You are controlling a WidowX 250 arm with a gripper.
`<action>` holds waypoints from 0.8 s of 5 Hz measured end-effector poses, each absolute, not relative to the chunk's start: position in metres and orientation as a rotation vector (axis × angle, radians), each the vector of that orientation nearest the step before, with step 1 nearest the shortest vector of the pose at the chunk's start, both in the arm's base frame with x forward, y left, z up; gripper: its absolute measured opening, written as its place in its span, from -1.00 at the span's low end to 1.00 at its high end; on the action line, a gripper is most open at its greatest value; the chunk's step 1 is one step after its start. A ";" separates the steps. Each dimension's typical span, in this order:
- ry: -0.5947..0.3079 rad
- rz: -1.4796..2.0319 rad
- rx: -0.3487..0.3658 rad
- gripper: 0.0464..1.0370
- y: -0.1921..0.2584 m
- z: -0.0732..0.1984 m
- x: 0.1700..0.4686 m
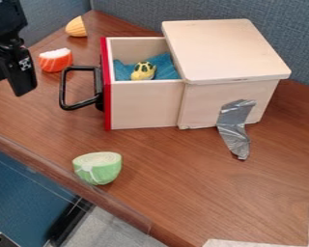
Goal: Removed the yellow object from the drawer
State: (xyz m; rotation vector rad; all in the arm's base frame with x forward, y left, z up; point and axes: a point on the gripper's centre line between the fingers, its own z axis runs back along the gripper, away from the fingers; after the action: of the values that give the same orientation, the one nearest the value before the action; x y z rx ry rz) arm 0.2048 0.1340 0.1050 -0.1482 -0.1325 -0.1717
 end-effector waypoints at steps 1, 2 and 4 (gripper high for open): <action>-0.122 -0.170 -0.162 0.92 0.133 0.100 0.205; -0.163 -0.286 -0.150 0.92 0.108 0.108 0.224; -0.253 -0.325 -0.115 0.92 0.090 0.125 0.258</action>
State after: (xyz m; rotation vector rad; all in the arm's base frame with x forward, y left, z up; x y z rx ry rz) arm 0.2578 0.0901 0.1251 -0.1151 -0.2534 -0.3250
